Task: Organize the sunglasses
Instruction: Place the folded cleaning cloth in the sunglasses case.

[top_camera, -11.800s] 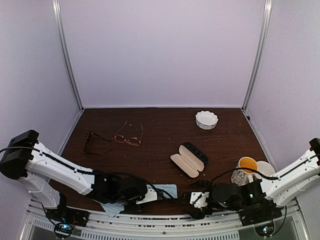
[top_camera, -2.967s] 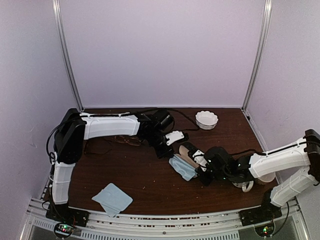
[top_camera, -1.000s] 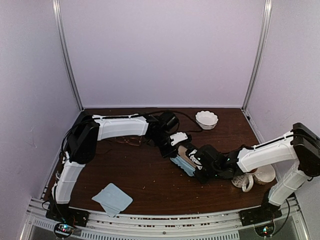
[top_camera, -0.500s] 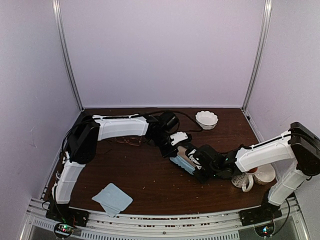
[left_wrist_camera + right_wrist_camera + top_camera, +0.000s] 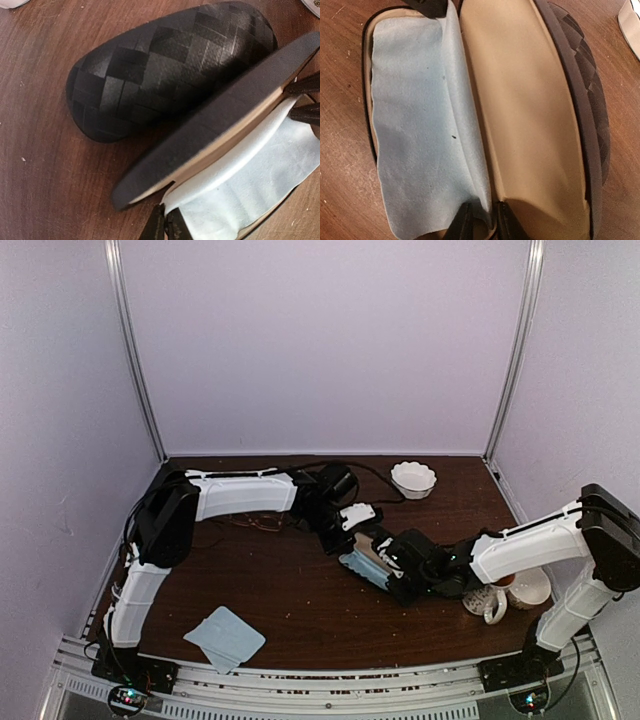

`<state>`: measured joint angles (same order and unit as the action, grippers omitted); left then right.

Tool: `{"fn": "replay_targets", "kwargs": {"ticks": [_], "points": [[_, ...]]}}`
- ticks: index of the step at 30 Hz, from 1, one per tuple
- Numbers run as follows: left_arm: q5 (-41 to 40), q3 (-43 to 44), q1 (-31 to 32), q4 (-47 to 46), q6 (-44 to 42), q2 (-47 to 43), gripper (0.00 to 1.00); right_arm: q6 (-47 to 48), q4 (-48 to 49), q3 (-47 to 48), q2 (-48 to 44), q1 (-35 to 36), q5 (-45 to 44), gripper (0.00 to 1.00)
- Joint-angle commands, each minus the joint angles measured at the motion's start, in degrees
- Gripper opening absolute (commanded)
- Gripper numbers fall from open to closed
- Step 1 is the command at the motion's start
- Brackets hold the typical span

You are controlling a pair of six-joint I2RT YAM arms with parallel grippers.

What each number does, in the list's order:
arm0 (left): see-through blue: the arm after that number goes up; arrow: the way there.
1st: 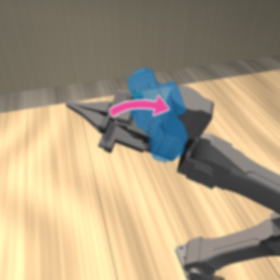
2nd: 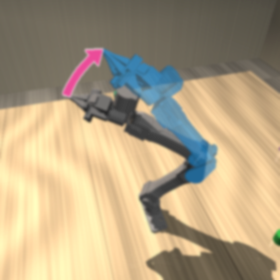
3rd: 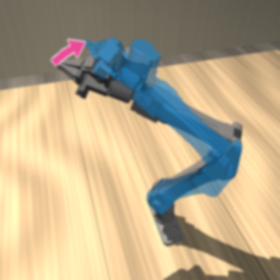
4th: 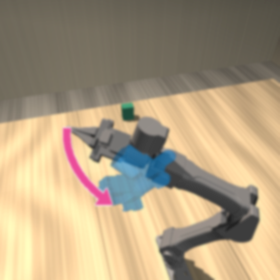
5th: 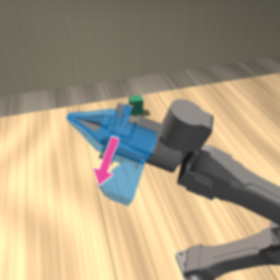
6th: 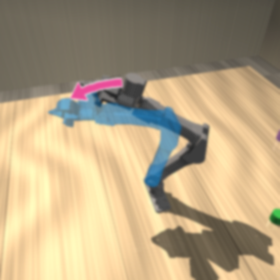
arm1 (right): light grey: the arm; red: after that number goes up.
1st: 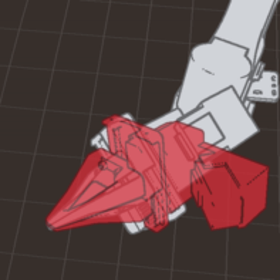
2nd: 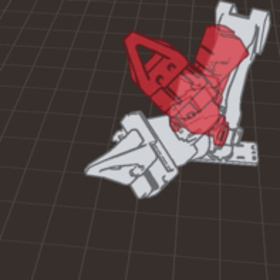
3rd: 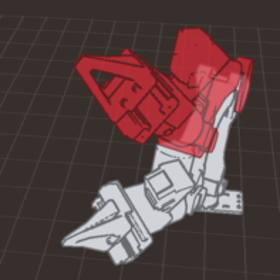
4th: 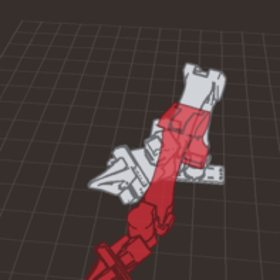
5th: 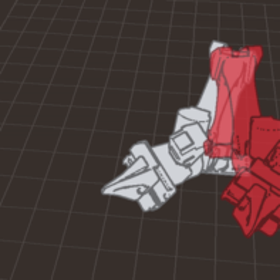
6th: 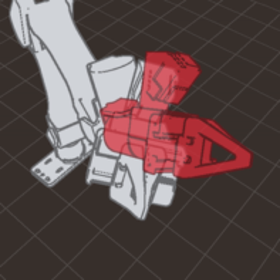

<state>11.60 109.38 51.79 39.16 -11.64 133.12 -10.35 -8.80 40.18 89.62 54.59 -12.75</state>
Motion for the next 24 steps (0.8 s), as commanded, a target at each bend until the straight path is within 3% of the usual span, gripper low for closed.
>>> {"fn": "replay_targets", "kwargs": {"ticks": [1, 10, 24], "points": [[-0.48, -0.80, -0.57, -1.35, 0.31, -1.08, 0.09, -0.85, -2.64, 1.53, -0.54, -0.36, -1.40, 0.21], [-0.35, -1.87, -0.55, -1.35, 0.30, -2.89, 0.25, -2.36, -5.17, 2.87, -2.52, -0.36, -1.81, 0.43], [-2.18, -4.98, -0.55, -1.39, 1.33, -9.14, 0.47, -3.59, -10.85, 3.69, -9.12, -0.16, -3.67, 0.49]]}}
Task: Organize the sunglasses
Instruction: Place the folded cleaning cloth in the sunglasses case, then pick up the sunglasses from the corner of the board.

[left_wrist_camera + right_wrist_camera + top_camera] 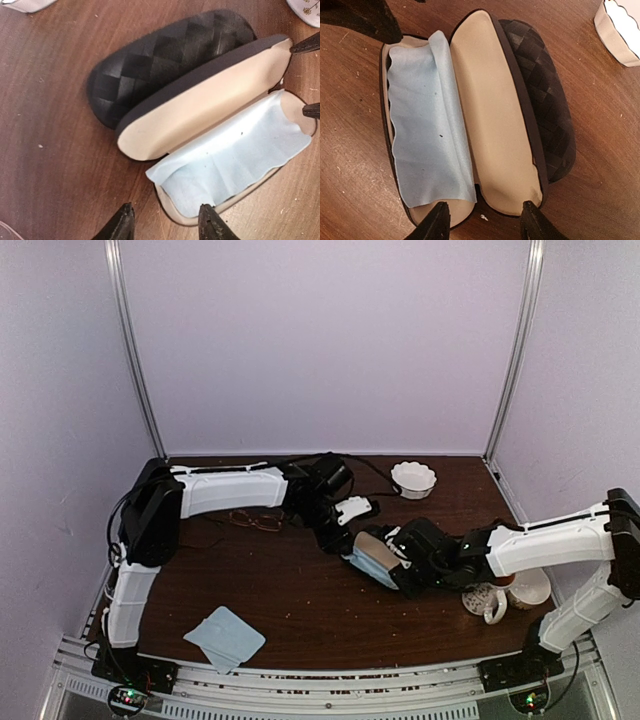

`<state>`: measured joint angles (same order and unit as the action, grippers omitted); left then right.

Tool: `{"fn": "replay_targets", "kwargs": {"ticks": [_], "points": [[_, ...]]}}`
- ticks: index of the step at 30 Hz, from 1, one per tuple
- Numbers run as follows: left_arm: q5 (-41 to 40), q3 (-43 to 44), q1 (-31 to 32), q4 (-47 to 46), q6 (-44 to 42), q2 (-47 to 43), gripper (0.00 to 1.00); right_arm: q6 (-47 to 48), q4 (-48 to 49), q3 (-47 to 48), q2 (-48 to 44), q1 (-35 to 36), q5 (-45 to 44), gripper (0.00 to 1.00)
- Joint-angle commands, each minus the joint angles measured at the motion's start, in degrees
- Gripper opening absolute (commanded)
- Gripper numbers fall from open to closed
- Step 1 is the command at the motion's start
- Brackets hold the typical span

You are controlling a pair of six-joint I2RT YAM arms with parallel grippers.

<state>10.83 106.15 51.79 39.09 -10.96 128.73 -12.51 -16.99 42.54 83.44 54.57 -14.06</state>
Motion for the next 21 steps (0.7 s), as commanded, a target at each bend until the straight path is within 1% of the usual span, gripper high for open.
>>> {"fn": "replay_targets", "kwargs": {"ticks": [1, 5, 10, 17, 19, 21], "points": [[-1.78, -2.14, -0.55, -1.40, 0.78, -5.39, 0.48, -1.52, -3.07, 1.41, -3.39, -0.10, -2.43, 0.49], [-2.92, -5.50, -0.48, -2.59, 1.73, -9.21, 0.50, -1.90, -4.87, 1.51, -5.57, -0.01, -3.48, 0.50], [-5.31, -11.95, -0.31, -5.08, 3.95, -15.73, 0.51, -1.90, -7.04, 1.76, -9.17, 0.24, -6.20, 0.51], [-12.37, -24.21, 0.57, -8.53, 7.57, -28.24, 0.53, -2.08, -6.63, 1.63, -16.31, 0.31, -10.84, 0.52], [-14.99, -27.82, 0.55, -9.65, 8.35, -32.27, 0.57, -1.88, -5.97, 1.83, -17.98, 0.38, -12.10, 0.53], [-17.87, -31.21, 0.59, -10.43, 9.23, -36.48, 0.58, -1.31, -5.05, 1.99, -19.47, 0.42, -13.49, 0.53]]}}
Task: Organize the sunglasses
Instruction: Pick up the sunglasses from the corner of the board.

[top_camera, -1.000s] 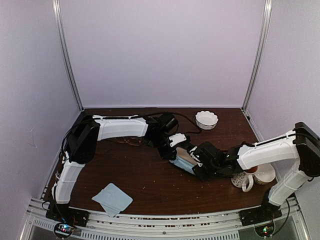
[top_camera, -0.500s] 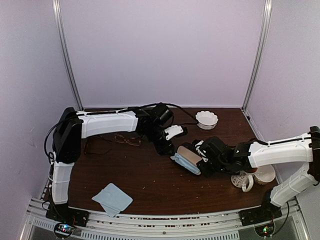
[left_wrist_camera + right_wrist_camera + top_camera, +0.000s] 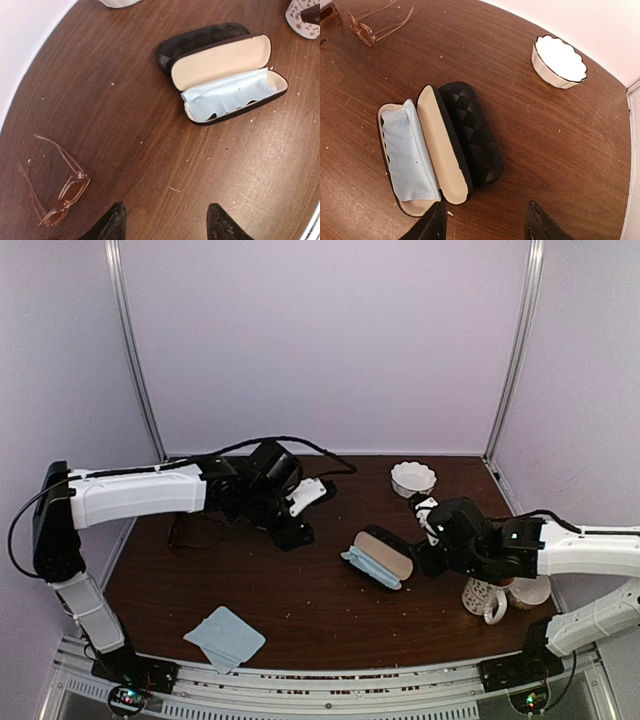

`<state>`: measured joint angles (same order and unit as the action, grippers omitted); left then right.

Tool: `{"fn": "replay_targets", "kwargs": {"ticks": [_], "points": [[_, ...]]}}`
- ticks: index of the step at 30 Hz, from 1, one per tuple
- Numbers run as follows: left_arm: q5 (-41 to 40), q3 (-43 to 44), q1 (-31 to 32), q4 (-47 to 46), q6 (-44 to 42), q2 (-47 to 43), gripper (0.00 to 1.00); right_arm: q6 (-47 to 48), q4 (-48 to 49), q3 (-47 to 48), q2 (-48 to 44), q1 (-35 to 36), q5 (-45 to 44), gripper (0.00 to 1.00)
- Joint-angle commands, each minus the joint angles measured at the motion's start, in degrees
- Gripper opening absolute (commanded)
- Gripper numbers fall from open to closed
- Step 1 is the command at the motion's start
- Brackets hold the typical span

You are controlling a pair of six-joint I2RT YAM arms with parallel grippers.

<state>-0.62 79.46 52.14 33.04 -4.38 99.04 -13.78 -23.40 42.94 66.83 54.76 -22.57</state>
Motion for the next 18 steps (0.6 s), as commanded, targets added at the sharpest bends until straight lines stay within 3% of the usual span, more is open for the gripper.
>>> {"fn": "replay_targets", "kwargs": {"ticks": [1, 4, 5, 6, 7, 14, 18], "points": [[-8.20, -5.74, 0.29, -4.23, 3.06, -8.58, 0.59, 0.39, 1.87, 1.71, -3.27, 0.18, -5.48, 0.53], [-12.95, -8.31, 0.58, -2.81, 3.69, -13.84, 0.60, 0.66, 3.09, 1.98, -4.76, 0.27, -7.88, 0.53], [-14.50, -9.11, 0.59, -2.47, 4.04, -15.59, 0.69, 0.87, 3.58, 2.00, -5.18, 0.27, -8.52, 0.53], [-15.55, -9.81, 0.59, -2.33, 4.18, -17.37, 0.87, 1.03, 4.19, 1.99, -5.55, 0.28, -9.18, 0.54], [-16.68, -10.54, 0.59, -2.34, 4.25, -19.17, 0.96, 1.22, 4.88, 2.03, -5.76, 0.30, -9.79, 0.54], [-26.90, -12.92, 0.51, -0.47, 6.10, -28.08, 0.98, 1.59, 6.19, 3.24, -5.98, 0.31, -14.02, 0.56], [-36.13, -16.11, -2.10, -0.30, 14.58, -31.82, 0.98, 2.31, 7.91, 3.21, -6.65, 0.27, -12.59, 0.61]]}}
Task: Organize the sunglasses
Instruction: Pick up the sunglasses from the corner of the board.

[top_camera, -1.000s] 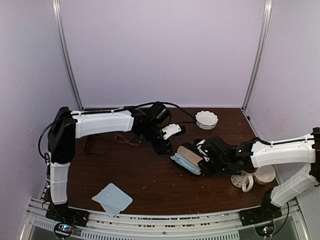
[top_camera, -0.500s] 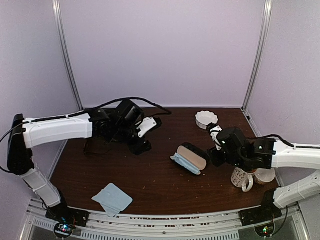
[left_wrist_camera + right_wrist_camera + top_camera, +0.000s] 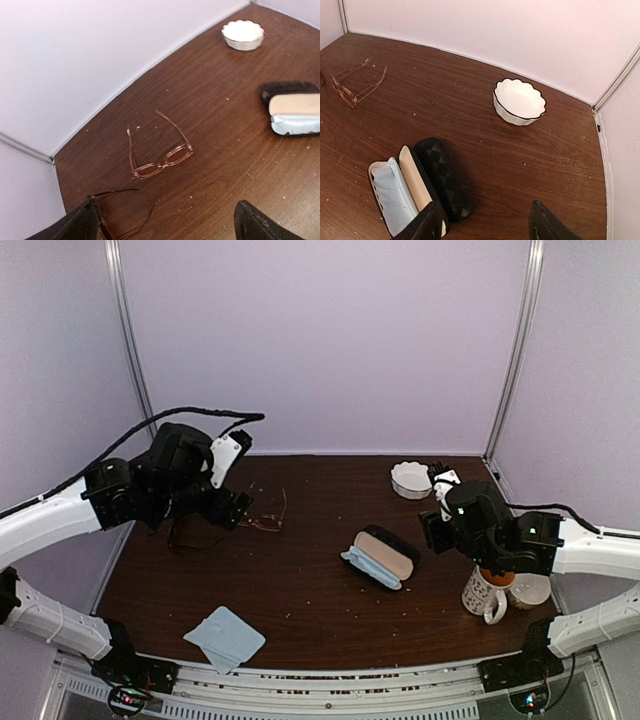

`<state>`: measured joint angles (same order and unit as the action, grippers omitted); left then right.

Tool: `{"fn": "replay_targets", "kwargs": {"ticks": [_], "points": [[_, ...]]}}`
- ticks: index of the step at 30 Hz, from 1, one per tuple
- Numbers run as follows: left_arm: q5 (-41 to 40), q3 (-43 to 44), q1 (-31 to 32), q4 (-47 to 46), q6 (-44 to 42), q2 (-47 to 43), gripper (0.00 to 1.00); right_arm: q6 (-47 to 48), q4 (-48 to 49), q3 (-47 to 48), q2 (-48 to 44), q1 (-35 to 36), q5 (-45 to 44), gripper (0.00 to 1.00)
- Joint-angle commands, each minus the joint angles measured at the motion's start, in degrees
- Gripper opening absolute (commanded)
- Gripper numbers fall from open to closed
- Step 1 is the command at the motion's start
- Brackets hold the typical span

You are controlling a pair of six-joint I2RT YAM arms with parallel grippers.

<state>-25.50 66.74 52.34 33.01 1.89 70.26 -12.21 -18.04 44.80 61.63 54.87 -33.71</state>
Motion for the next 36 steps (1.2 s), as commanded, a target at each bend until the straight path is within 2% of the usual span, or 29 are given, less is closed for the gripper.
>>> {"fn": "replay_targets", "kwargs": {"ticks": [1, 2, 5, 7, 14, 19, 23, 31, 36], "points": [[-9.91, -4.56, -4.49, -0.63, 9.98, -3.67, 0.98, 1.38, 4.10, 0.80, -1.64, 0.22, -0.62, 0.63], [-7.37, -5.52, -6.67, -1.00, 10.51, -4.09, 0.98, 1.71, 5.26, 0.22, -1.72, 0.22, -0.35, 0.65], [-8.52, -7.95, -9.33, -2.36, 11.64, -3.93, 0.98, 1.02, 7.00, -1.02, -2.14, 0.15, -0.89, 0.93], [-9.37, -7.52, -10.53, -1.35, 13.80, -2.66, 0.98, 0.97, 8.51, -2.02, -2.50, 0.06, -1.43, 1.00], [-1.66, -2.94, -15.80, 0.65, 19.47, 4.01, 0.97, -0.13, 11.77, -3.81, -2.76, -0.87, -2.19, 1.00], [1.05, 3.09, -20.08, 5.81, 27.23, 10.50, 0.93, -4.17, 8.23, -3.22, -0.76, -2.63, -0.64, 1.00], [1.50, 4.13, -23.86, 8.25, 31.67, 12.70, 0.92, -5.40, 5.07, -2.66, 0.47, -2.64, -0.49, 1.00], [4.29, -0.74, -34.67, 8.89, 28.10, 12.85, 0.87, -6.22, 3.41, -3.09, 1.28, -2.63, 1.73, 1.00], [4.63, -3.48, -38.54, 7.64, 25.85, 15.04, 0.81, -7.20, 2.66, -1.92, 3.45, -2.64, 2.84, 1.00]]}}
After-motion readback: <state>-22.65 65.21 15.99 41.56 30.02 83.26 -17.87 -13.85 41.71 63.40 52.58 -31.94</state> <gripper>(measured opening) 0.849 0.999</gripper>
